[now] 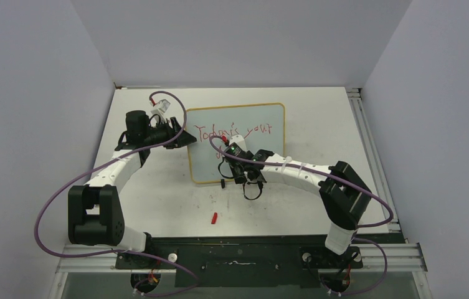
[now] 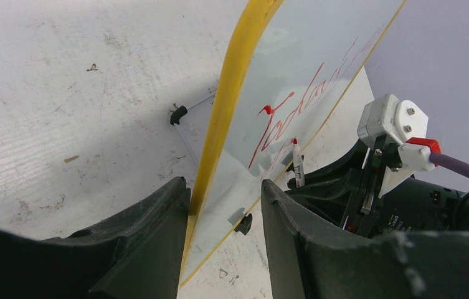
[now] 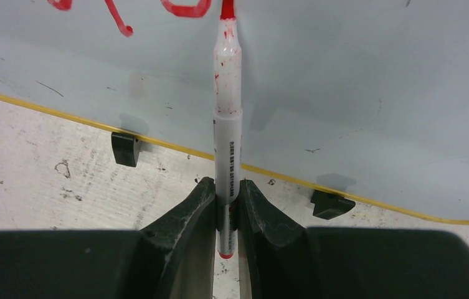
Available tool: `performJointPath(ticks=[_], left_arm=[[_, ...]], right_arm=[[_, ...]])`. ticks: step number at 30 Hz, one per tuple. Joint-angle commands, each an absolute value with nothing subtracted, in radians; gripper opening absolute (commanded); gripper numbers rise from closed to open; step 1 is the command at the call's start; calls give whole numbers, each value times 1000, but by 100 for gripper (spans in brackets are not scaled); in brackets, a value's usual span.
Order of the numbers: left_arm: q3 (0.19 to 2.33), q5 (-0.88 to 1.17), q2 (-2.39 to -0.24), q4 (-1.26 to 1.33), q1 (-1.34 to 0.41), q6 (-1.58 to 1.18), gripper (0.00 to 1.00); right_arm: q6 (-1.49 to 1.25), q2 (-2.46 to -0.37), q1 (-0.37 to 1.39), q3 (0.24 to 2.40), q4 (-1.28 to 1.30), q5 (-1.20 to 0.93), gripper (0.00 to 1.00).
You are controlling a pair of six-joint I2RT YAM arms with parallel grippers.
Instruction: Write a sentence on the whiteboard
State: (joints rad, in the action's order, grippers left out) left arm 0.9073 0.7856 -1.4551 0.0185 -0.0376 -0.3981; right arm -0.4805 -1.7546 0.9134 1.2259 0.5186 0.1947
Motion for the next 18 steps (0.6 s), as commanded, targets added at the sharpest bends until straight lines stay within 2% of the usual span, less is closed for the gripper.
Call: performJointPath(ticks=[1,18], left_arm=[[913,829,-1413,57,-47,-400,44],[911,829,-1414,60,-46,-405,44]], right_arm=[[-501,-1732,922,1207,502,214,5],[-500,-1643,923,1223,531,282,5]])
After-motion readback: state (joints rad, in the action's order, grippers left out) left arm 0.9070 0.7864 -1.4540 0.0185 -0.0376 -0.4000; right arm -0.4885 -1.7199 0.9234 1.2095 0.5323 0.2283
